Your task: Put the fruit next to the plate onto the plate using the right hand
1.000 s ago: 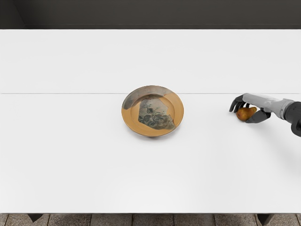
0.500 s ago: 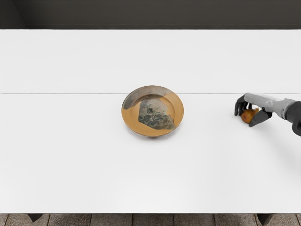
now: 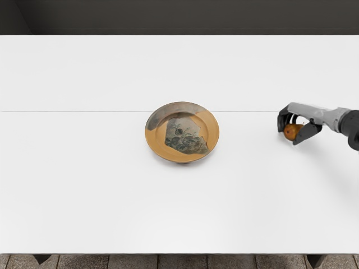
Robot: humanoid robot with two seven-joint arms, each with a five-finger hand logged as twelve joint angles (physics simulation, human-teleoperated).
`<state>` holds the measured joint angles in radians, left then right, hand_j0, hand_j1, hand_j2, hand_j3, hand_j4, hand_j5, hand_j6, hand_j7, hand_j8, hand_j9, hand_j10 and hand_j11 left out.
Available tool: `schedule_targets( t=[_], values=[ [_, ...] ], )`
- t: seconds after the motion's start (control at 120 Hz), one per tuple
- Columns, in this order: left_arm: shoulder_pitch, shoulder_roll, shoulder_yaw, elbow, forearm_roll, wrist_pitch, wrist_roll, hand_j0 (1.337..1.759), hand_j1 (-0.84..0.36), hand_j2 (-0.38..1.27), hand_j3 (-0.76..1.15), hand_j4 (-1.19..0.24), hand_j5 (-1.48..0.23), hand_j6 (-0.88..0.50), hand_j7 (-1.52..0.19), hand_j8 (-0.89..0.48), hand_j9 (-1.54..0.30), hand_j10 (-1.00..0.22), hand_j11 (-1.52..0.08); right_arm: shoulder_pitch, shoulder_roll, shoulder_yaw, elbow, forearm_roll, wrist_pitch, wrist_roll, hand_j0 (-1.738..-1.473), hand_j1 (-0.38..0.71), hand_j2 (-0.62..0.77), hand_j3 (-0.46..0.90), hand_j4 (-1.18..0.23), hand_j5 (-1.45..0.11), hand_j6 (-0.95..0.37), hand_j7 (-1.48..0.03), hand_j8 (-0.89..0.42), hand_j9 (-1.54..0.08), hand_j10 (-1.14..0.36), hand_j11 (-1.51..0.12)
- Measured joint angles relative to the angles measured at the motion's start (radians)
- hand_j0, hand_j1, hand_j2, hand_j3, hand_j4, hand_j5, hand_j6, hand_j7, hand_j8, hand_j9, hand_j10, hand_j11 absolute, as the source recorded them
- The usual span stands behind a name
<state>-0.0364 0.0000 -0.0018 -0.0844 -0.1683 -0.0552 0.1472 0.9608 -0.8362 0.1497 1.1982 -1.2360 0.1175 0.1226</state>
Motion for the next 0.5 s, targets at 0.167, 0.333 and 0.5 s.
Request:
schedule_targets(
  t=[0.167,0.333,0.5],
  values=[
    [0.0,0.0,0.0,0.0,0.0,0.0,0.0,1.658,0.32,0.0,0.0,-0.02,-0.03,-0.02,-0.03,-0.02,-0.03,-0.02,-0.03,0.049,0.005,0.001,0.029,0.025,0.043,-0.018,-1.651,0.26,0.26,0.0,-0.77,-1.0,-0.61,-1.0,-0.45,-1.01,-0.42,-0.99],
    [0.001,0.0,0.0,0.0,0.0,0.0,0.0,1.658,0.32,0.0,0.0,-0.02,-0.03,-0.02,-0.03,-0.02,-0.03,-0.02,-0.03,0.09,0.04,0.002,0.056,0.029,0.067,-0.055,-1.651,0.24,0.24,0.0,-0.78,-1.0,-0.62,-1.01,-0.46,-1.01,-0.45,-0.99],
    [0.0,0.0,0.0,0.0,0.0,0.0,0.0,1.658,0.32,0.0,0.0,-0.02,-0.03,-0.02,-0.03,-0.02,-0.03,-0.02,-0.03,0.13,0.059,0.001,0.087,0.064,0.094,-0.071,-1.651,0.26,0.26,0.0,-0.78,-1.02,-0.62,-1.02,-0.44,-1.02,-0.5,-1.01]
  ],
)
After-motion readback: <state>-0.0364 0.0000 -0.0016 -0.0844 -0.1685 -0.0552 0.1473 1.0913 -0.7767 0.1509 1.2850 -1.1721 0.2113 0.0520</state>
